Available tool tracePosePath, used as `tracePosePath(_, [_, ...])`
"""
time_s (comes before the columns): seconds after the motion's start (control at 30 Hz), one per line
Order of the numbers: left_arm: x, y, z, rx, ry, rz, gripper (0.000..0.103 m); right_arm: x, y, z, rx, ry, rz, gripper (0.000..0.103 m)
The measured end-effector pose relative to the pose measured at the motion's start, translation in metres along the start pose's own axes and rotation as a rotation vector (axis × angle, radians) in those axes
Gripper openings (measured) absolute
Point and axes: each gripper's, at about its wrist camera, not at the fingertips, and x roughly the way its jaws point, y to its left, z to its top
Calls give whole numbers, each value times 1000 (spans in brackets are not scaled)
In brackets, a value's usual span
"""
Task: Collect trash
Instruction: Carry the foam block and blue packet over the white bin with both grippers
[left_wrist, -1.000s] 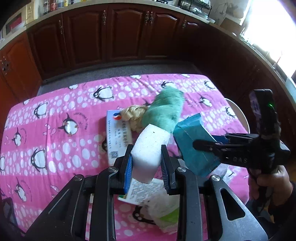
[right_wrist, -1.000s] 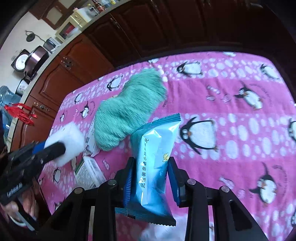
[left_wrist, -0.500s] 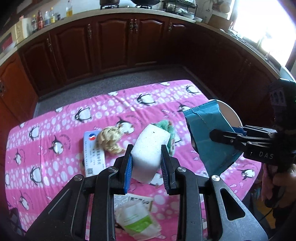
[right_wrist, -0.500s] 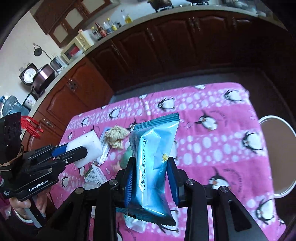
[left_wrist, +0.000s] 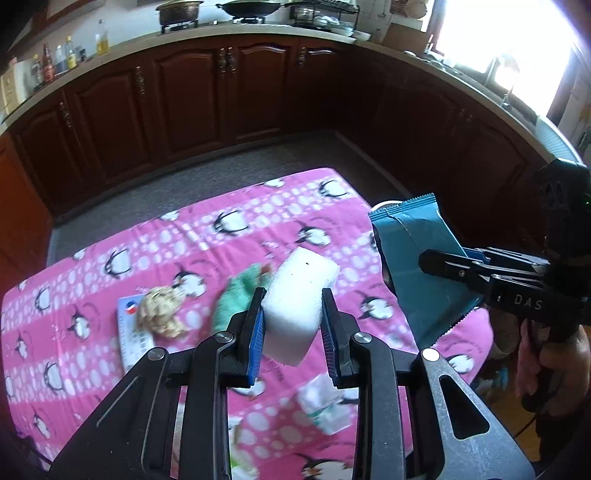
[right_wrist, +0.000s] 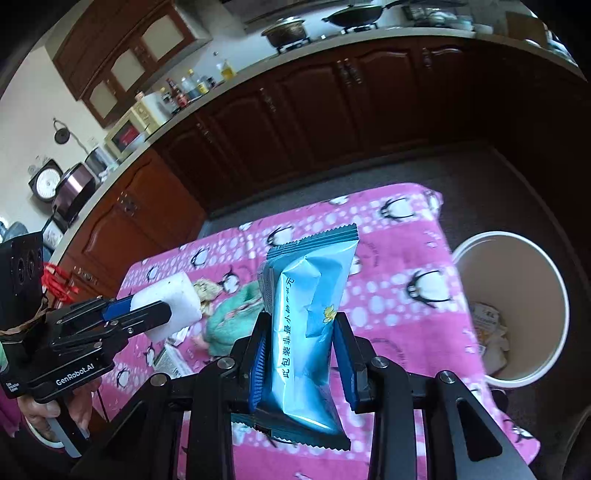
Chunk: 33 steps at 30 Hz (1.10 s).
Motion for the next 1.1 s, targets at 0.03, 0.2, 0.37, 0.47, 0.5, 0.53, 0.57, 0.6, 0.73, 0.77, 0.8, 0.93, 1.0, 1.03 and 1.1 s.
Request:
tracePosePath(0.03, [1,-4,2,5,-2,-5,25,-3,-4,1,5,-6,-6,32])
tracePosePath(0.2, [11,-30,17,35,1,-34,25,-20,-30,1,46,-32,-35,32])
tracePosePath(0.37, [28,-55,29,64,9,-54,25,-31,-57,0,89,-44,-70,32])
tracePosePath(0.47, [39,-72,34,82,16,-63,25,-37,-70,-1,111,-50,-93,32])
tracePosePath(0.5, [44,-78,36,89,20,-66,25,-38,-73,-2,117,-52,-99,32])
tracePosePath(0.53, [47,-82,38,95,22,-69,25,-40,-78,-3,125,-53,-105,32])
tracePosePath(0.57, [50,-87,40,100,24,-72,25,-41,-82,-4,130,-54,-109,32])
tracePosePath(0.6, [54,-92,42,106,27,-74,25,-42,-87,-4,137,-54,-116,32])
tracePosePath(0.73, [68,-105,49,119,39,-78,25,-45,-105,-5,154,-57,-148,32])
tracePosePath(0.77, [72,-108,50,120,43,-81,25,-45,-109,-5,159,-59,-153,32])
tracePosePath(0.8, [76,-111,52,120,49,-84,25,-46,-114,-5,166,-59,-159,32])
tracePosePath(0.93, [91,-122,56,127,66,-88,25,-46,-132,-6,193,-61,-179,32])
tracePosePath(1.0, [101,-126,58,122,79,-100,25,-46,-141,-7,202,-57,-194,32])
tracePosePath(1.03, [107,-129,59,115,88,-112,25,-45,-145,-8,203,-54,-210,32])
tracePosePath(1.1, [115,-131,61,106,100,-124,25,-41,-153,-9,203,-43,-242,32])
